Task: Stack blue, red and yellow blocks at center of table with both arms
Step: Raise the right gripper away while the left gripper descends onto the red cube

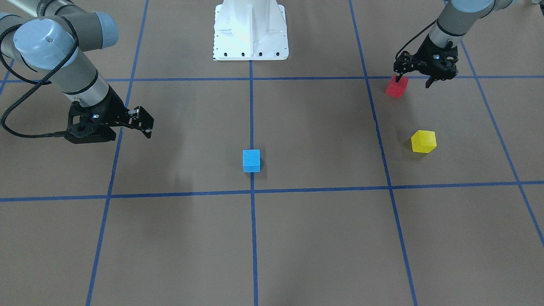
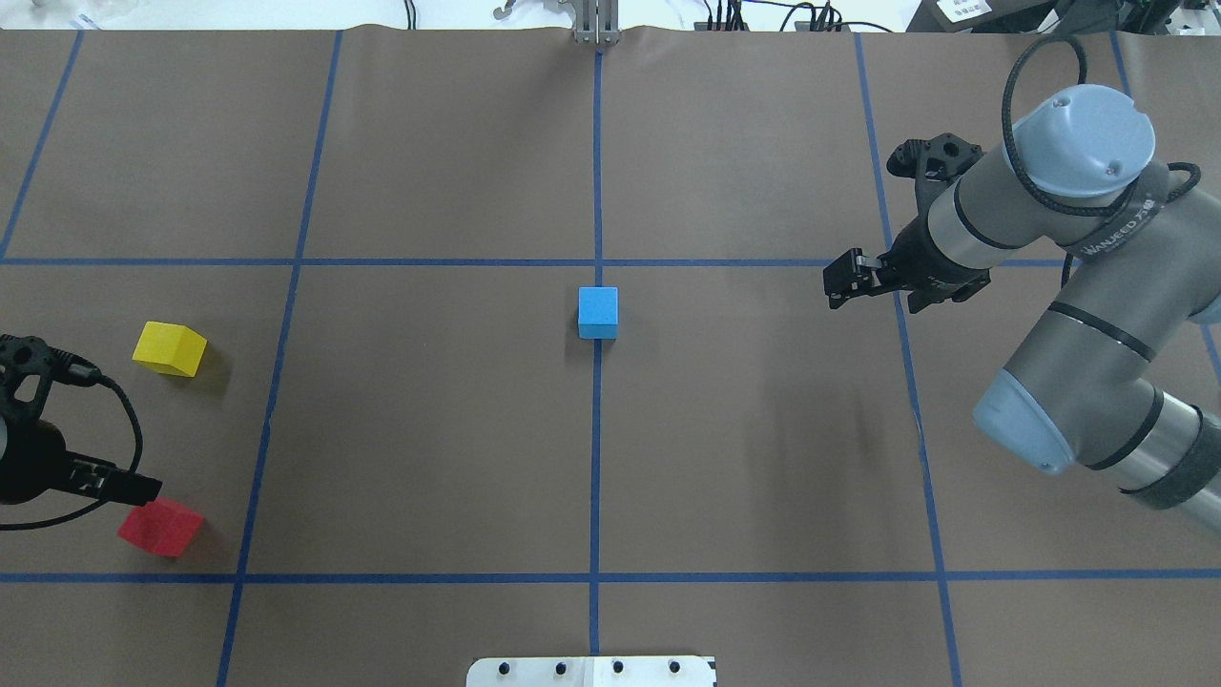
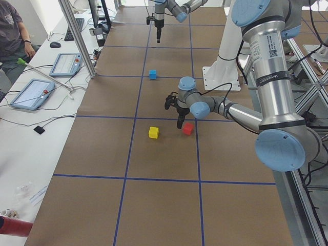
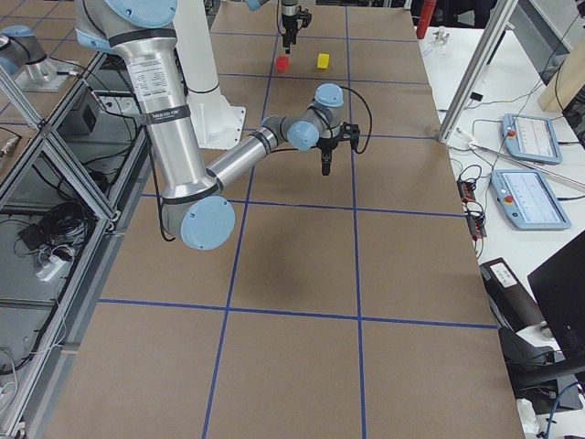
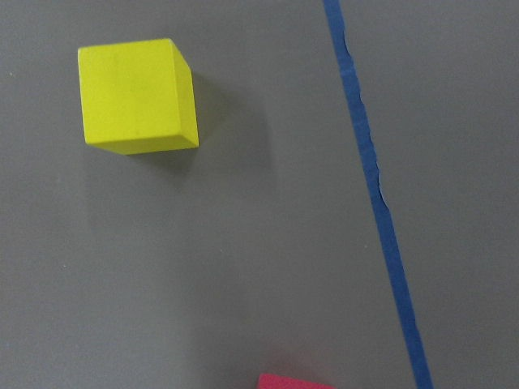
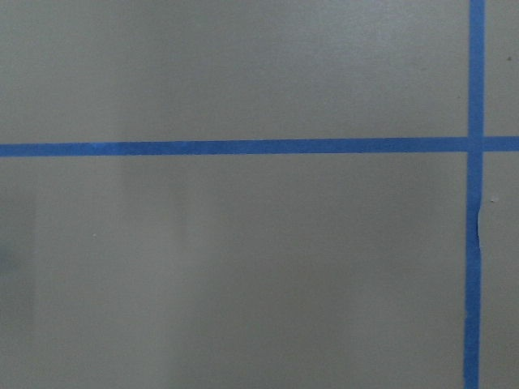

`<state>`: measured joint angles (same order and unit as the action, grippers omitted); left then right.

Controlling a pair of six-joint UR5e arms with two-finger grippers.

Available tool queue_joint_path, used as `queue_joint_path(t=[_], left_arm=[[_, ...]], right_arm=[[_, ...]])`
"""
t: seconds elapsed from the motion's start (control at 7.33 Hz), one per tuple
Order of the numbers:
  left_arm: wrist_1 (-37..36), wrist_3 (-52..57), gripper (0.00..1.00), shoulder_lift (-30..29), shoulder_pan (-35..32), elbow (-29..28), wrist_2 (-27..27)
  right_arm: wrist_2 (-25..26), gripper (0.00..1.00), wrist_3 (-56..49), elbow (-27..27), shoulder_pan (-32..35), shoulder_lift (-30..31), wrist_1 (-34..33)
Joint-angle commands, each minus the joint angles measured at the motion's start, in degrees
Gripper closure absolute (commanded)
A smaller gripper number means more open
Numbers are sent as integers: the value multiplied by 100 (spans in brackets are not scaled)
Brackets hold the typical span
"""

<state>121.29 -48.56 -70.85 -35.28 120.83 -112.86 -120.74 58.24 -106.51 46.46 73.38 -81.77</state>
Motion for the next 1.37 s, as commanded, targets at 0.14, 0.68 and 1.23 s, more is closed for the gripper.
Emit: queue_joint_path(t=[0.14,0.68,1.23], left_arm=[[413,-13,0,55,574,-269,97],[413,14,0,-105,900,-385,325],[413,31,1,-228,1050,-666,493]], right_arm=[[-37,0,-23,24,-5,28,3],[-2,0,-138,25,-6,45,12],[7,0,-129,60,-14,63,134]])
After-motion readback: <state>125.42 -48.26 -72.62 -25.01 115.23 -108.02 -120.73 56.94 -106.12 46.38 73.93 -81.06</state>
